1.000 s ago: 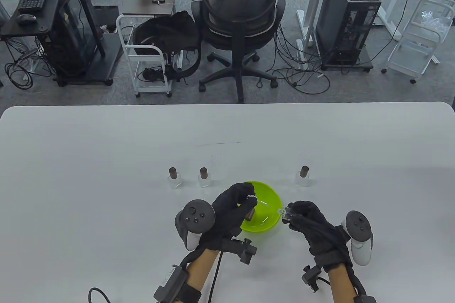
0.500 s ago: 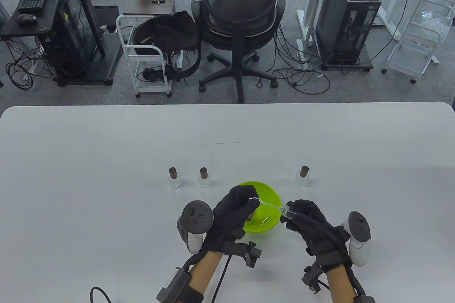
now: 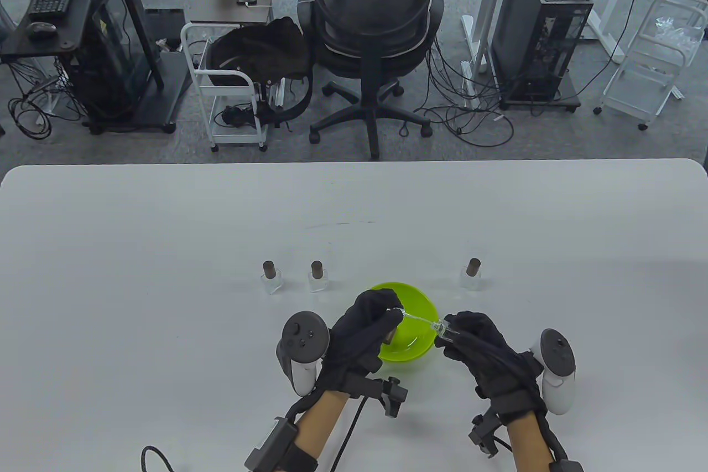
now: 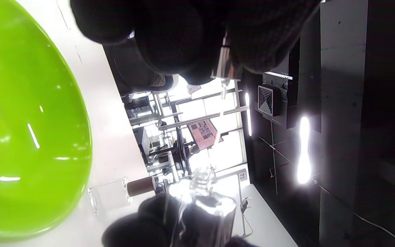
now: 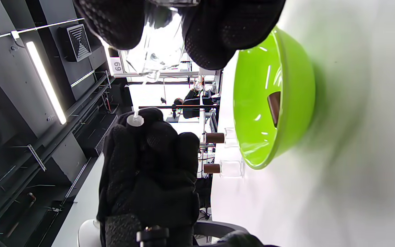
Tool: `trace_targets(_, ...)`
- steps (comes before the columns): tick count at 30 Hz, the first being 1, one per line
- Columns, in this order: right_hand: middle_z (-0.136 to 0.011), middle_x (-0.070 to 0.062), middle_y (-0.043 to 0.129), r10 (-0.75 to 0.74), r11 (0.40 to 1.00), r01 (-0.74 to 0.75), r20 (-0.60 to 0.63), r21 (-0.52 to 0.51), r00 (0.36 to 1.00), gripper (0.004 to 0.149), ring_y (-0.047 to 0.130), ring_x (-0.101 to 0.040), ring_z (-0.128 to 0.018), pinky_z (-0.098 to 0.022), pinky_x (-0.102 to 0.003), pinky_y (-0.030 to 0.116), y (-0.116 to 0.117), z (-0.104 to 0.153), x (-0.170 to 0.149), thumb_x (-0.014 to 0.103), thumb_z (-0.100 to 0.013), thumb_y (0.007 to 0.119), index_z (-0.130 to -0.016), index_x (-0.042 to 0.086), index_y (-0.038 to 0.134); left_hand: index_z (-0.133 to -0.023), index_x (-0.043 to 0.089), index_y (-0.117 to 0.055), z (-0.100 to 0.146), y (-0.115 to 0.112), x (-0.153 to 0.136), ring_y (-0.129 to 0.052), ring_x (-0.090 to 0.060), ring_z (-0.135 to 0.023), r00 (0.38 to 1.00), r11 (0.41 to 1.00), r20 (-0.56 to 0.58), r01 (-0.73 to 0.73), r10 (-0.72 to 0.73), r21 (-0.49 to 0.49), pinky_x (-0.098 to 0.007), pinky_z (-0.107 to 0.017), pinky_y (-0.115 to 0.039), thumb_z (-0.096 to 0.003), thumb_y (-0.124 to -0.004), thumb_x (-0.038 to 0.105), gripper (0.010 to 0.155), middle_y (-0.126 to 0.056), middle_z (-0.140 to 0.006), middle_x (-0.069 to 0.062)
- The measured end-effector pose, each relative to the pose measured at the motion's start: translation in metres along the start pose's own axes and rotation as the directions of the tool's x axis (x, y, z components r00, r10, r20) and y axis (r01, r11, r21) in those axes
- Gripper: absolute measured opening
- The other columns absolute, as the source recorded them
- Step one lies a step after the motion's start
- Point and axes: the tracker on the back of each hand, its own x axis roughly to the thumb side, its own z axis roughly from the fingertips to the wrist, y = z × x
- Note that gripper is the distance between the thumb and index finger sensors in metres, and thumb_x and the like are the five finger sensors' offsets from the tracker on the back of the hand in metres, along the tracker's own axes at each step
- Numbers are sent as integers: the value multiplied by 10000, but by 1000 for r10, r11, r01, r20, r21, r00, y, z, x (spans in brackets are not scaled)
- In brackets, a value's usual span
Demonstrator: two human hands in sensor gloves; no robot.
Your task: Assemble perfume bottles from components
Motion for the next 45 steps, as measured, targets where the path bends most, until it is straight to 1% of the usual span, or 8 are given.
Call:
trace_targets(15,-1137,-207,564,180,983,-180,6,16,984,478,833,-291,-954,-757,-500,716,14,-1,8,388,-633,691,-1037,231,489,-894,165,-816,0,-30,11,-968,-168,-489,908,894,90,420,-410,-157,-428,-574,-795,-542,-722,437,455,-1003,-654,-41)
trace_targets(18,-1132,-212,570,184,983,-184,-2,15,983,480,841,-290,-946,-753,-498,720,15,-1,8,390,-636,683,-1041,227,484,-917,206,-786,1,-31,14,-937,-201,-570,879,870,171,470,-445,-149,-456,-634,-748,-525,-739,399,440,-966,-729,-61)
trace_targets(24,-1126,-217,581,166,986,-166,-14,8,986,483,851,-290,-934,-744,-494,731,15,-1,7,391,-636,679,-1043,219,484,-874,341,-781,8,-35,22,-891,-197,-757,713,765,379,644,-590,-22,-447,-735,-683,-485,-792,329,390,-880,-923,6)
trace_targets(29,-1126,-217,581,127,992,-127,0,12,992,483,850,-290,-934,-744,-494,731,15,0,8,391,-636,678,-1044,219,484,-958,268,-729,5,-30,16,-940,-174,-732,821,858,331,510,-465,-58,-403,-717,-721,-556,-670,362,417,-908,-905,-5)
trace_targets(33,-1129,-213,576,130,991,-130,0,13,992,482,850,-285,-937,-747,-490,732,15,-1,8,392,-638,675,-1045,221,479,-1030,153,-669,1,-30,12,-997,-174,-639,857,864,208,496,-471,-90,-388,-636,-785,-557,-664,421,544,-956,-853,-35)
trace_targets(39,-1121,-221,585,157,988,-157,-5,-16,988,481,857,-288,-928,-740,-491,736,13,0,9,387,-636,679,-1042,213,489,-895,113,-819,-2,-31,8,-1003,-151,-478,869,849,154,494,-471,-187,-380,-547,-815,-549,-668,457,511,-1031,-623,10)
trace_targets(42,-1120,-225,585,159,987,-160,-16,-18,987,481,858,-289,-925,-737,-493,738,14,-1,8,386,-637,678,-1042,208,489,-958,210,-735,0,-32,11,-961,-190,-643,852,842,220,512,-474,-167,-420,-651,-753,-521,-751,379,470,-963,-794,-29)
trace_targets(45,-1119,-226,586,166,986,-166,-21,-16,986,481,859,-290,-925,-737,-491,738,15,-1,8,386,-638,674,-1043,207,486,-899,290,-755,4,-33,13,-938,-226,-763,840,842,264,520,-474,-143,-433,-698,-726,-515,-795,306,386,-893,-941,-58)
